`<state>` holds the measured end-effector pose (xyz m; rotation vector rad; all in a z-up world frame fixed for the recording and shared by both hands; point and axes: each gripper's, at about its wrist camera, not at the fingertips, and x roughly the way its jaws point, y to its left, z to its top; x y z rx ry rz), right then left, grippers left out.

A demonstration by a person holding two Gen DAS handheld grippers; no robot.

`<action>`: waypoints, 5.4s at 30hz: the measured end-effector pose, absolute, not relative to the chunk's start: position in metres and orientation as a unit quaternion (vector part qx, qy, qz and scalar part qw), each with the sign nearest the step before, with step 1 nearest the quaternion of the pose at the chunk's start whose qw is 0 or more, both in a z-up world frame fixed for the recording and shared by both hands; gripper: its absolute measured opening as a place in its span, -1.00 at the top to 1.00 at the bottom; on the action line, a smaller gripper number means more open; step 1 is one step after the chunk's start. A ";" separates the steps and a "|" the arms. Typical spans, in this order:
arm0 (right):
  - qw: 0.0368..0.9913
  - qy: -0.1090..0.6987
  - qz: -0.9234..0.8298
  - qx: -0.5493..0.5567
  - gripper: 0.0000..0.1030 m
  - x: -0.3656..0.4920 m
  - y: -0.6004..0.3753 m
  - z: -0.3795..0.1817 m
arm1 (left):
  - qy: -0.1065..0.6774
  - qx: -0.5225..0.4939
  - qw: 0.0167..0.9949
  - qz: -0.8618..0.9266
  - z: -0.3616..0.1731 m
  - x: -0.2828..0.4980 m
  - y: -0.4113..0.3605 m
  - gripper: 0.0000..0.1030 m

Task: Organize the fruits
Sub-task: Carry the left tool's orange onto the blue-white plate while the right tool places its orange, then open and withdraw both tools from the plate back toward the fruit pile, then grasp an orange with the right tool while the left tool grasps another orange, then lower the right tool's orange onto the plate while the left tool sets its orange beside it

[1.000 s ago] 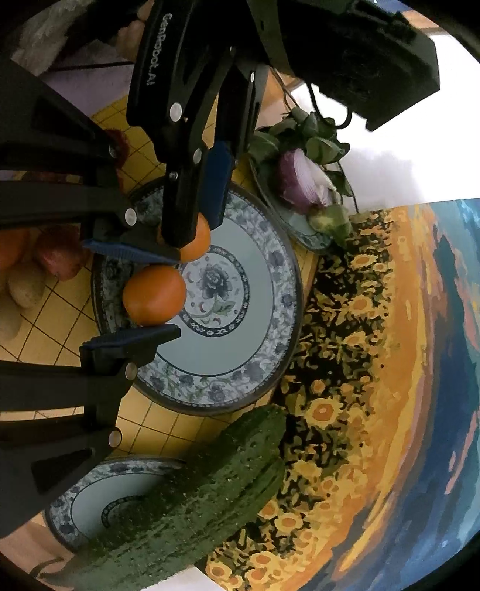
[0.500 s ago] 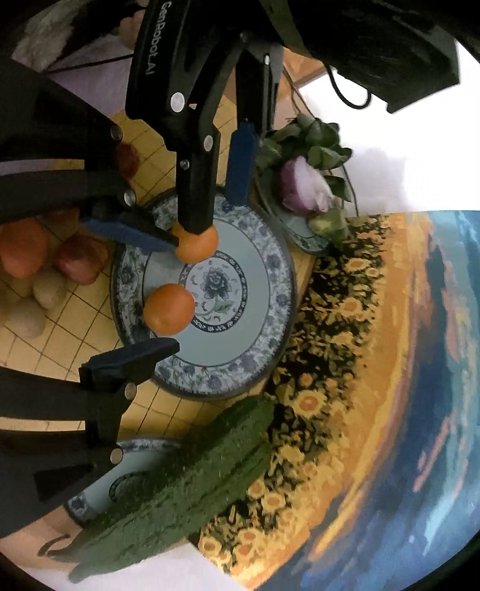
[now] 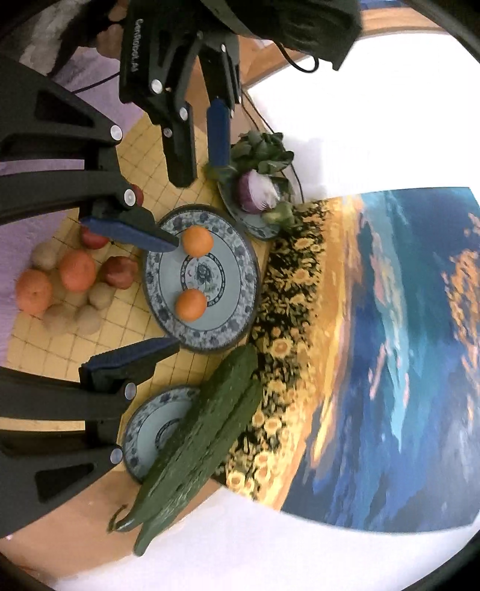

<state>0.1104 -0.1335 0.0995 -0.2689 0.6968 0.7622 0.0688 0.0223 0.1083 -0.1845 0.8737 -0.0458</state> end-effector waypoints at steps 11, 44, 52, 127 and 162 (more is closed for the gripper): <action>0.869 0.301 0.370 -0.132 0.04 0.072 -0.142 0.112 | 0.403 -0.078 0.911 -0.021 0.122 0.038 0.017 -0.13; 0.848 0.400 0.339 -0.074 0.04 0.015 -0.174 0.056 | 0.476 -0.078 0.870 -0.103 0.089 -0.001 -0.022 -0.14; 0.860 0.418 0.288 -0.058 0.04 0.011 -0.205 0.051 | 0.494 -0.096 0.851 -0.150 0.074 0.019 -0.042 -0.14; 0.841 0.372 0.387 -0.067 0.29 0.045 -0.186 0.067 | 0.430 -0.082 0.893 -0.109 0.090 0.042 -0.020 0.40; 0.777 0.452 0.438 0.004 0.28 0.166 -0.095 0.014 | 0.479 -0.121 0.867 -0.059 0.051 0.117 0.047 0.39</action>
